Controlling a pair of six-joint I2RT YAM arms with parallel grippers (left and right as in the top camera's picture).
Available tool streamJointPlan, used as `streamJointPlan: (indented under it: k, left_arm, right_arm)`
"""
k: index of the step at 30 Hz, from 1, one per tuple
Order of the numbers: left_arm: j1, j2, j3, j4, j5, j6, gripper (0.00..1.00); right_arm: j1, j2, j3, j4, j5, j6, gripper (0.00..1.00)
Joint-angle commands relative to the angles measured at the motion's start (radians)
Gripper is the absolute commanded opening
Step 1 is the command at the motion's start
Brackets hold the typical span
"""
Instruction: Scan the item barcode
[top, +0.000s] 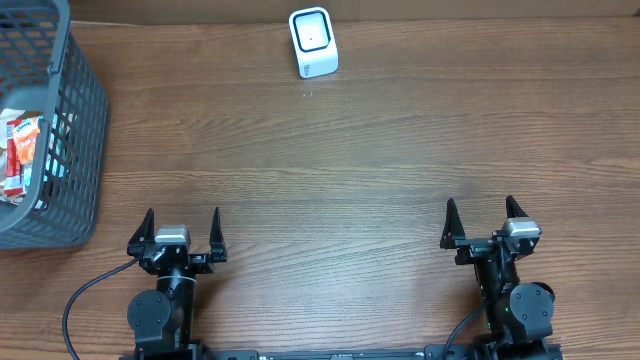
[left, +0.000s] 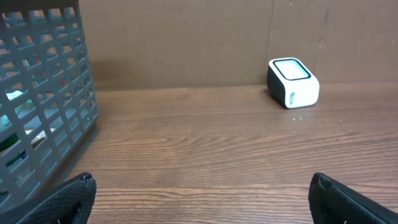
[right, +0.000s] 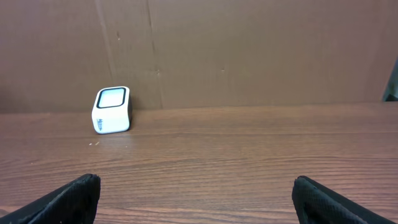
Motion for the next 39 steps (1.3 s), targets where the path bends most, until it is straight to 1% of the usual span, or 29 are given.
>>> streamJointPlan:
  k: [1, 3, 4, 39]
  left_arm:
    - [-0.005, -0.01, -0.003, -0.002, 0.005, -0.103, 1.0]
    - [-0.005, -0.01, -0.003, -0.002, 0.004, -0.157, 1.0]
    - [-0.005, -0.01, -0.003, -0.002, 0.003, -0.161, 1.0]
    - [-0.005, -0.01, -0.003, -0.003, -0.003, -0.161, 1.0]
  right_arm:
    - [-0.004, -0.008, -0.011, 0.003, 0.0, -0.006, 1.0]
    - [-0.004, -0.008, -0.011, 0.003, 0.0, -0.006, 1.0]
    - [-0.004, -0.008, -0.011, 0.003, 0.0, -0.006, 1.0]
    - [-0.004, -0.008, -0.011, 0.003, 0.0, -0.006, 1.0]
